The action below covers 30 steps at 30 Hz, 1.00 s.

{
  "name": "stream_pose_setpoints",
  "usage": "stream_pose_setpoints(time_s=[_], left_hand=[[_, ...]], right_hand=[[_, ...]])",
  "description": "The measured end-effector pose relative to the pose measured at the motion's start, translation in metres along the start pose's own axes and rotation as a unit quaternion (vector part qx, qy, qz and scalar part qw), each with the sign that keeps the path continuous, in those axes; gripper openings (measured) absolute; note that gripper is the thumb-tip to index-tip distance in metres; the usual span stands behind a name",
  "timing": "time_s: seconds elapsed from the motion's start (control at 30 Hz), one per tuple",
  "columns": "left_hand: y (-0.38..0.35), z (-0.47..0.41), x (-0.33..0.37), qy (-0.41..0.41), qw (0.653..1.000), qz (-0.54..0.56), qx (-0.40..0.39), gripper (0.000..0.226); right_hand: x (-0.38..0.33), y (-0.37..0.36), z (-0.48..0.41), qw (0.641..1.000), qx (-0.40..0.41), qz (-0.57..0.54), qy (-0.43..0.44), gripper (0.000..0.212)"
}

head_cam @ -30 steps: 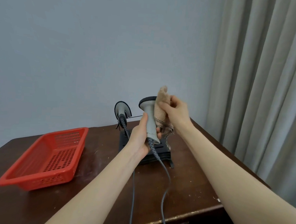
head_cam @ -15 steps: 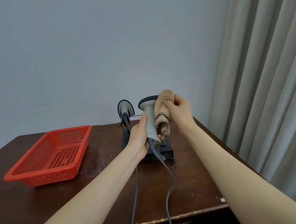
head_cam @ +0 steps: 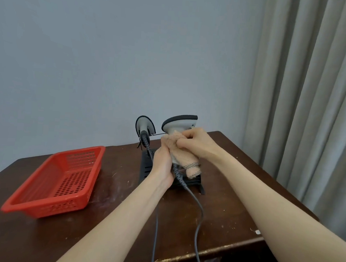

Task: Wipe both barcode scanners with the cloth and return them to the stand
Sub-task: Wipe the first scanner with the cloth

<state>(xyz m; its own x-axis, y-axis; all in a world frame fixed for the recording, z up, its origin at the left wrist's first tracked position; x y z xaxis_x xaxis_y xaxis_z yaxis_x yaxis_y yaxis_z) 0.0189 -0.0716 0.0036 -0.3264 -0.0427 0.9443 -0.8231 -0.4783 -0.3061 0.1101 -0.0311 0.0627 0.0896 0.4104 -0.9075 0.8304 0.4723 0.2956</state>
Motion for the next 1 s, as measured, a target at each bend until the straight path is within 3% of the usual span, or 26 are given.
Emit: stream_pose_setpoints(time_s=[0.13, 0.2, 0.33, 0.53, 0.63, 0.7, 0.73, 0.8, 0.87, 0.93, 1.0], left_hand=[[0.002, -0.001, 0.004, 0.015, 1.000, -0.018, -0.010, 0.045], [0.002, 0.000, 0.004, 0.018, 1.000, -0.021, -0.007, 0.042], [-0.005, 0.002, 0.002, 0.016, 0.999, -0.027, -0.014, 0.039], [0.000, -0.002, 0.010, -0.016, 1.000, -0.025, -0.009, 0.041], [-0.003, -0.002, 0.012, -0.007, 0.999, 0.023, -0.042, 0.044], [-0.006, 0.000, 0.014, 0.013, 0.995, 0.065, -0.070, 0.046], [-0.006, 0.001, 0.014, 0.024, 0.994, 0.069, -0.083, 0.044], [-0.004, 0.004, 0.014, 0.043, 0.993, 0.067, -0.089, 0.039], [0.001, 0.002, 0.012, 0.056, 0.993, 0.074, -0.068, 0.040], [0.000, 0.001, 0.011, 0.067, 0.991, 0.101, -0.063, 0.038], [-0.003, 0.002, 0.009, 0.080, 0.988, 0.116, -0.063, 0.034]], right_hand=[[0.003, 0.036, -0.008, 0.976, 0.207, -0.051, 0.038, 0.019], [0.003, 0.043, -0.011, 0.964, 0.258, -0.046, 0.046, 0.014], [-0.002, 0.023, -0.015, 0.982, 0.184, 0.006, 0.045, 0.008], [0.002, -0.005, -0.004, 0.996, 0.076, -0.026, 0.033, 0.013], [0.002, -0.013, 0.004, 0.999, 0.024, -0.035, 0.013, 0.022], [0.001, -0.008, 0.007, 0.998, -0.001, -0.056, -0.010, 0.015], [0.003, -0.002, 0.006, 0.996, 0.018, -0.086, -0.022, 0.016], [0.015, 0.022, -0.001, 0.977, 0.141, -0.155, -0.038, 0.029], [0.024, 0.044, -0.004, 0.949, 0.254, -0.187, -0.029, 0.022], [0.024, 0.050, -0.009, 0.942, 0.273, -0.196, -0.004, 0.010], [0.017, 0.046, -0.011, 0.949, 0.256, -0.182, 0.019, 0.015]])
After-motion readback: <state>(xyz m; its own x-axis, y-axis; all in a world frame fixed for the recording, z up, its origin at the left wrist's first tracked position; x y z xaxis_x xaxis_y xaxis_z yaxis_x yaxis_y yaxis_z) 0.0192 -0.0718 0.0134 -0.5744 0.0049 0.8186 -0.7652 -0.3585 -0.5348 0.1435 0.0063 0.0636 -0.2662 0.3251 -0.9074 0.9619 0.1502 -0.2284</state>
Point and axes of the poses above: each hand's wrist, its own z-axis away from the middle knuckle, its own y-axis out of the back of the hand, x = y × z, the point moved 6 cm from there along -z, towards the middle knuckle, and after that the axes turned 8 degrees about -z, right-handed, at the moved point
